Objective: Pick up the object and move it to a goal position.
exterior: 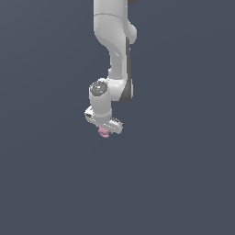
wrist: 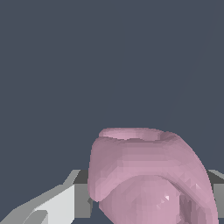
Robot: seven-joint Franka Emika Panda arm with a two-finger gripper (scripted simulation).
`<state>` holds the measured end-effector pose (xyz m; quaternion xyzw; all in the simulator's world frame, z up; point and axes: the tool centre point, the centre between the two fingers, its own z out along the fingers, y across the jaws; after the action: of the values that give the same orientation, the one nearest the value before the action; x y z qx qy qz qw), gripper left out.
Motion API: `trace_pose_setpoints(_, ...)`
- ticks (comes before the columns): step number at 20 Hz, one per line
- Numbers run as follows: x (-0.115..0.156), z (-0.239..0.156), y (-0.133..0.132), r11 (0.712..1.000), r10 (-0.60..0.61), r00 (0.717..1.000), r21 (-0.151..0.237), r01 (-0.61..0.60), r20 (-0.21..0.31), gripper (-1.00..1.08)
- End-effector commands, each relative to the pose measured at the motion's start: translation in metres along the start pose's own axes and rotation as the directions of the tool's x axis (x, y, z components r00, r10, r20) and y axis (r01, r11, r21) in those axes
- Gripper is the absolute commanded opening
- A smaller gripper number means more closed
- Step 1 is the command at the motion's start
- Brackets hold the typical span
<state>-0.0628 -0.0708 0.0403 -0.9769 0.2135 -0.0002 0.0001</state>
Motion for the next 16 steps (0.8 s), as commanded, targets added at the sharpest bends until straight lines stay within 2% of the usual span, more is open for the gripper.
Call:
trace_pose_setpoints(1, 0.0, 0.0, 0.0, 1.0, 0.0, 1.0, 0.0, 0.0, 0.0, -1.0)
trace_pose_setpoints(8, 0.001, -0.012, -0.016, 1.0, 0.0, 1.0, 0.0, 0.0, 0.0, -1.0)
trace_pose_setpoints(16, 0.006, -0.051, -0.067, 1.0, 0.0, 1.0, -0.001, 0.0, 0.0, -1.0)
